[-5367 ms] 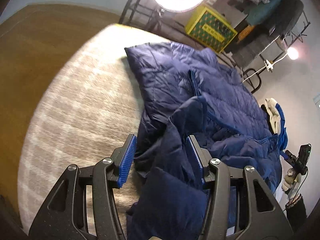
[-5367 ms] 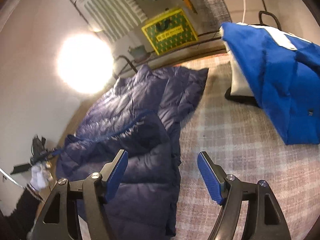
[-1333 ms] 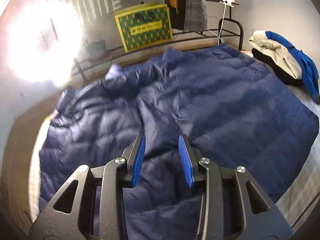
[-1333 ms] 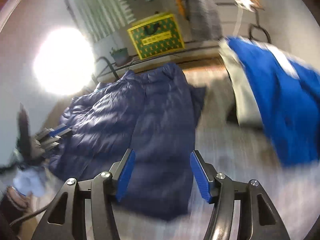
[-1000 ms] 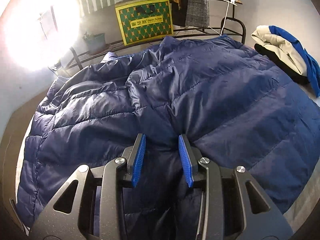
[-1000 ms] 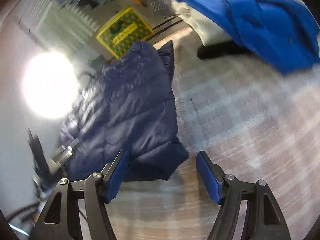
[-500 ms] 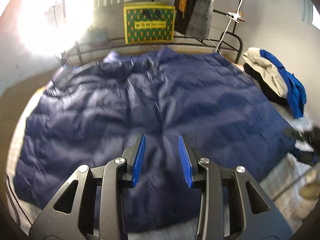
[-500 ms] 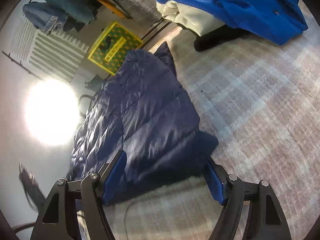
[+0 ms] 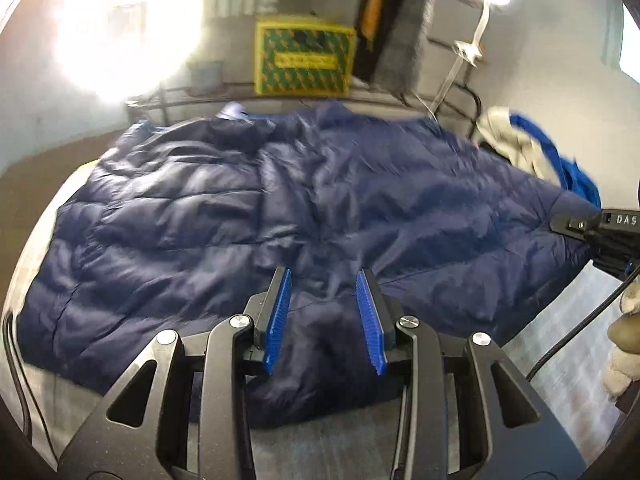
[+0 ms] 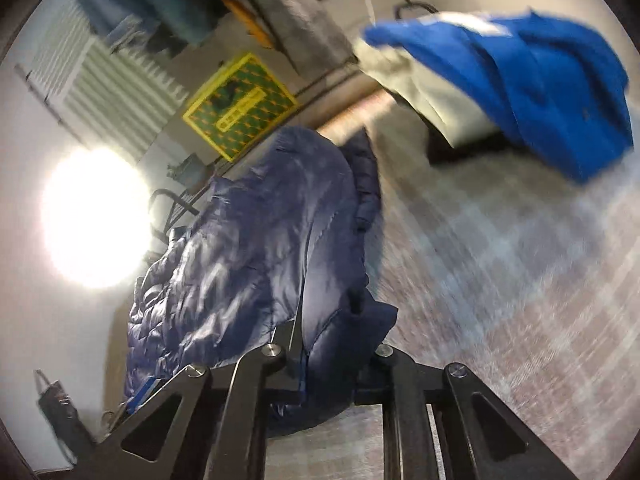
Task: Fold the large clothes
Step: 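Grasp the jacket edge with the right gripper, then lift the held edge and fold it over the jacket with the right gripper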
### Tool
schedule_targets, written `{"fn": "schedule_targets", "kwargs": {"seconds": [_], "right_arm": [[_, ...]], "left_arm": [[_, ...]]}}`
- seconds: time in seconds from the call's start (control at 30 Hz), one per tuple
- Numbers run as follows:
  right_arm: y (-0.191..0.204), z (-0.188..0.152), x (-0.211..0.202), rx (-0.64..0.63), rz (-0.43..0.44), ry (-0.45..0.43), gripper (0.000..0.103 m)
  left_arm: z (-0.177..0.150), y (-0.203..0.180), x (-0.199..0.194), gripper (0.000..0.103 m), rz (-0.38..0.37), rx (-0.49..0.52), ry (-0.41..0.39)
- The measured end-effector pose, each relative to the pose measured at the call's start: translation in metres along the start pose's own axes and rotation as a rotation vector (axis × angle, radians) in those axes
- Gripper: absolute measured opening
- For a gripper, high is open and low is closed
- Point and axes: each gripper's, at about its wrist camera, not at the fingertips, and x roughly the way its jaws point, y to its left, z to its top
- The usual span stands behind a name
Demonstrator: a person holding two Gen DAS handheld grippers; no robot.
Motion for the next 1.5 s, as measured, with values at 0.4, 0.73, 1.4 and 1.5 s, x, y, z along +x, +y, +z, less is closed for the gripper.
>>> {"fn": "schedule_targets", "kwargs": {"seconds": [0.4, 0.73, 1.4, 1.5], "right_arm": [[0.079, 0.014, -0.024, -0.286, -0.097, -0.056, 0.009], [0.134, 0.025, -0.036, -0.478, -0.11, -0.066, 0.008], [0.328, -0.051, -0.018, -0.958, -0.02, -0.088, 0.008], [0.357, -0.076, -0.003, -1.003, 0.014, -0.067, 0.008]], "left_arm": [[-0.02, 0.016, 0.021, 0.035, -0.011, -0.058, 0.132], [-0.054, 0.102, -0.133, 0.035, -0.03, -0.227, -0.074], [-0.13, 0.237, -0.264, 0.035, 0.156, -0.464, -0.264], [-0.139, 0.25, -0.269, 0.035, 0.172, -0.483, -0.264]]}}
